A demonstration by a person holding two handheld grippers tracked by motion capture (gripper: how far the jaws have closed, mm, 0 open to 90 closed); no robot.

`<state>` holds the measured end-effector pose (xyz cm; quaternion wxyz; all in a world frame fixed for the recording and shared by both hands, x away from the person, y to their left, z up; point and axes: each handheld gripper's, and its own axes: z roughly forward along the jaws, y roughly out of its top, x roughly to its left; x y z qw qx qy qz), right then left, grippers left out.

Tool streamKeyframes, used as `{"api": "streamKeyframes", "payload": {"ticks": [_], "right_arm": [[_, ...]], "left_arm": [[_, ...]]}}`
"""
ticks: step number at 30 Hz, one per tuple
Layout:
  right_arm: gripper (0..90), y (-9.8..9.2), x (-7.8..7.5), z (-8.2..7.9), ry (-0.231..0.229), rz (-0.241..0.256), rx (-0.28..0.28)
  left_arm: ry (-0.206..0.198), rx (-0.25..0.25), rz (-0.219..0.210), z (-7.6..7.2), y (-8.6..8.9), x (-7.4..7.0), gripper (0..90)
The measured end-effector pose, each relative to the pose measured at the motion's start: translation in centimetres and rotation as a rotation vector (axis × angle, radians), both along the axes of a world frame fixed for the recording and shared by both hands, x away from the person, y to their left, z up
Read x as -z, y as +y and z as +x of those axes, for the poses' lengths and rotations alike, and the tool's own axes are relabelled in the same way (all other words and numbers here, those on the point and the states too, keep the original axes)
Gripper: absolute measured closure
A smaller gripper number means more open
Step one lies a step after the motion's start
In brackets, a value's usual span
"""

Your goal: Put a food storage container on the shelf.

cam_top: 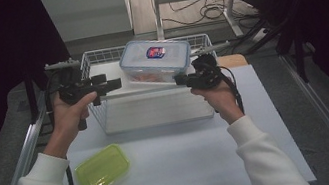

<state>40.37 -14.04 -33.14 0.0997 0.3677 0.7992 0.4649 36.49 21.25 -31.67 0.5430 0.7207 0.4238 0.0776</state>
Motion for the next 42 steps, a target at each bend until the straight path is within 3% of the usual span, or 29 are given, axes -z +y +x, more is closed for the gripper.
{"api": "streamKeyframes", "payload": {"ticks": [7,16,24,32,33,34,37,42], "right_arm": [[89.1,-0.7,0.2,1.6,0.011,0.002,0.071],[89.2,-1.1,0.2,2.2,0.01,0.02,0.081],[89.2,-1.8,0.1,0.5,-0.005,0.039,0.05],[88.7,-3.4,0.9,-2.0,0.008,0.05,-0.006],[82.2,-4.1,1.5,-2.6,0.012,0.058,-0.012],[82.2,-4.1,1.5,-2.6,0.012,0.058,-0.012],[64.9,-5.4,2.7,-3.8,0.017,0.062,-0.017],[53.3,-6.7,4.2,-5.2,0.037,0.061,-0.016]], "left_arm": [[0.013,0.013,-0.004,-0.1,0.0,0.8,21.7],[0.026,0.015,-0.008,0.0,0.3,1.5,21.6],[0.028,0.015,-0.003,-0.9,0.6,2.0,22.1],[0.035,0.058,0.038,-3.2,-0.2,3.3,23.3],[0.039,0.066,0.044,-3.6,-0.4,3.7,23.3],[0.04,0.072,0.049,-3.8,-0.6,4.0,23.3],[0.046,0.099,0.08,-4.9,-1.2,5.1,23.6],[0.067,0.126,0.106,-6.3,-2.1,6.9,24.0]]}}
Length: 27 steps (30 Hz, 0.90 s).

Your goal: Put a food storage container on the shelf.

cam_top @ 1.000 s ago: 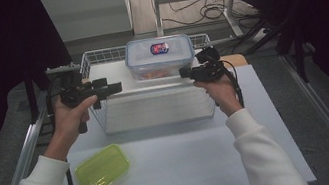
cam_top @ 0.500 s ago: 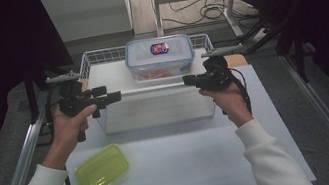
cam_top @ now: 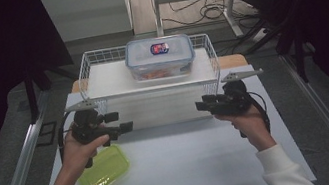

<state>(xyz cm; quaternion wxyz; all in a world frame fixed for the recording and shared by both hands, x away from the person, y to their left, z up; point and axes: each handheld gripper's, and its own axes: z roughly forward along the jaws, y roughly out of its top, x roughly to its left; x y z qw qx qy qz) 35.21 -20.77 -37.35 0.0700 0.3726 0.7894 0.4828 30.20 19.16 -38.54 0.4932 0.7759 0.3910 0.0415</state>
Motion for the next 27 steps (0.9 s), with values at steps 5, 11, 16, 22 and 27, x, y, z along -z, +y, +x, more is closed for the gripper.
{"api": "streamKeyframes", "payload": {"ticks": [5,11,16,22,27], "right_arm": [[42.4,-1.6,3.0,-2.1,0.053,-0.038,-0.013],[39.3,-2.6,5.6,-3.5,0.094,-0.082,-0.025],[37.1,-3.2,6.8,-4.0,0.124,-0.11,-0.03],[36.8,-3.3,7.7,-4.2,0.139,-0.132,-0.024],[36.8,-3.4,7.4,-4.3,0.127,-0.12,-0.014]], "left_arm": [[0.027,0.039,0.051,-1.5,-1.0,2.1,24.2],[0.059,0.041,0.074,-2.4,-1.1,3.7,24.5],[0.097,0.041,0.102,-3.1,-1.1,5.6,24.7],[0.126,0.037,0.132,-3.4,-0.8,6.7,25.0],[0.133,0.033,0.14,-3.5,-0.6,6.8,26.1]]}}
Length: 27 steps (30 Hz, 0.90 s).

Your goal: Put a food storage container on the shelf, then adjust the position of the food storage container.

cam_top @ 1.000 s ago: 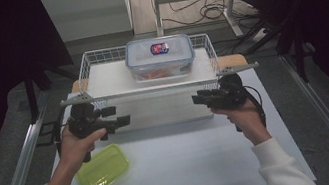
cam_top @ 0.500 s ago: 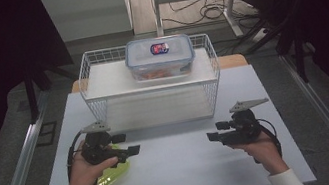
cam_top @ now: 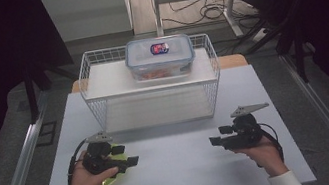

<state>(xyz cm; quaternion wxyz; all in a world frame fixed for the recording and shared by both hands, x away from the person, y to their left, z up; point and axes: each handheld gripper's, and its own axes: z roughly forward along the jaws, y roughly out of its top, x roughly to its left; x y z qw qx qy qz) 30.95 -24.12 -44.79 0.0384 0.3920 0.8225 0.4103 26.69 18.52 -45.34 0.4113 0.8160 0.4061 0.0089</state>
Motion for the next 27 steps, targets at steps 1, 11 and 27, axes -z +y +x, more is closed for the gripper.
{"api": "streamKeyframes", "payload": {"ticks": [1,11,27], "right_arm": [[36.8,0.0,0.0,0.0,0.0,0.0,0.0],[36.5,-0.6,0.6,-0.2,0.001,0.004,0.023],[36.0,-0.8,1.3,-0.1,0.022,-0.01,0.052]], "left_arm": [[-0.002,0.001,-0.001,-0.1,0.0,-0.1,26.1],[-0.013,-0.039,0.034,-0.1,1.5,0.1,29.1],[-0.008,-0.144,0.089,1.2,5.8,0.7,89.6]]}}
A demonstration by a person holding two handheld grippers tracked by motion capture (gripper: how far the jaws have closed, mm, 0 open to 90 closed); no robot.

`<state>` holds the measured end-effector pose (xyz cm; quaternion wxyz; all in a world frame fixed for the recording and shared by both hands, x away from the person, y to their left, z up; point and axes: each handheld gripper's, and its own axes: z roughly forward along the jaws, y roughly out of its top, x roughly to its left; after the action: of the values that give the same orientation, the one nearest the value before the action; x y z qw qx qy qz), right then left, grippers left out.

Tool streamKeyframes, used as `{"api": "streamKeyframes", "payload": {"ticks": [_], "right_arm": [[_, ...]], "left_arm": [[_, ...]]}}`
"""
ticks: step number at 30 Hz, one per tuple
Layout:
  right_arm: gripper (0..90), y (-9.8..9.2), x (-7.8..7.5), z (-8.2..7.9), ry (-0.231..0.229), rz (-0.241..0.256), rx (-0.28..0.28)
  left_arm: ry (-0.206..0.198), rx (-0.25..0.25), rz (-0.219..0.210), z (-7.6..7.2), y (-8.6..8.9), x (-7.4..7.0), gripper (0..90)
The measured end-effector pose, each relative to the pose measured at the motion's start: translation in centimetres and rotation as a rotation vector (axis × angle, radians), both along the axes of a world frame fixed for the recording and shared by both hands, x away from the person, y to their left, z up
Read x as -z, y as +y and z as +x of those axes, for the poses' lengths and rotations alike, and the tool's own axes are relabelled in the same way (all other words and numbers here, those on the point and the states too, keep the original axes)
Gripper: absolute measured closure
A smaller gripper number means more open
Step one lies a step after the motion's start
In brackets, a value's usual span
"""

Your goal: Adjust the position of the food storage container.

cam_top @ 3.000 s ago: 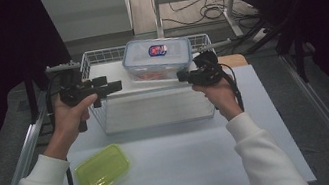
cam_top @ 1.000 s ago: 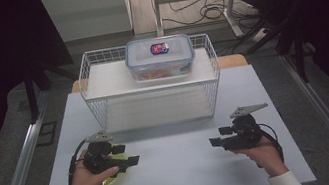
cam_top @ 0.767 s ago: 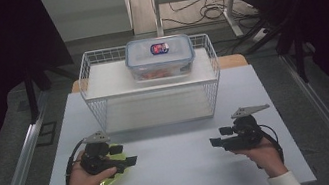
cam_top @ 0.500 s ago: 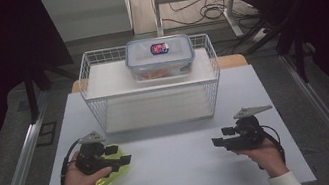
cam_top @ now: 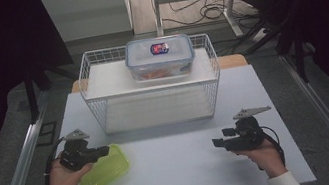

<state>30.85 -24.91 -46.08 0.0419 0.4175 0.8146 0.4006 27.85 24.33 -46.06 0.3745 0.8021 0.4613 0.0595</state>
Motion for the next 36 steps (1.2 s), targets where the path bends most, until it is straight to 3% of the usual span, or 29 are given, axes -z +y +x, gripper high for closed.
{"api": "streamKeyframes", "payload": {"ticks": [1,5,7,9,13,15,20,25,30,36], "right_arm": [[35.9,0.0,0.1,0.0,0.0,0.0,0.001],[35.4,0.1,0.2,0.0,0.009,0.001,-0.001],[35.4,0.2,0.3,0.0,0.011,0.0,0.003],[35.4,0.2,0.3,0.0,0.013,0.0,0.0],[35.3,0.1,0.3,0.0,0.017,-0.002,0.006],[35.4,-0.1,0.5,0.1,0.022,-0.001,0.017],[35.4,-0.1,0.5,0.1,0.023,-0.002,0.019],[35.4,-0.2,0.4,0.1,0.022,0.0,0.022],[35.3,-0.2,0.5,0.1,0.024,-0.003,0.019],[35.3,-0.3,0.5,0.1,0.024,-0.002,0.022]], "left_arm": [[-0.003,-0.013,0.025,0.3,0.1,0.1,89.6],[0.005,-0.045,0.043,1.9,0.6,0.6,89.7],[0.022,-0.057,0.112,3.0,0.5,1.2,89.7],[0.058,-0.042,0.137,4.0,0.4,2.0,89.7],[0.068,-0.04,0.12,4.6,0.4,2.1,89.8],[0.066,-0.044,0.147,5.0,0.3,2.3,89.8],[0.082,-0.059,0.144,5.5,0.4,2.7,89.8],[0.098,-0.027,0.138,5.4,-0.2,2.8,89.8],[0.105,0.012,0.161,5.1,-1.4,3.1,89.7],[0.102,0.027,0.149,4.9,-1.7,3.0,89.7]]}}
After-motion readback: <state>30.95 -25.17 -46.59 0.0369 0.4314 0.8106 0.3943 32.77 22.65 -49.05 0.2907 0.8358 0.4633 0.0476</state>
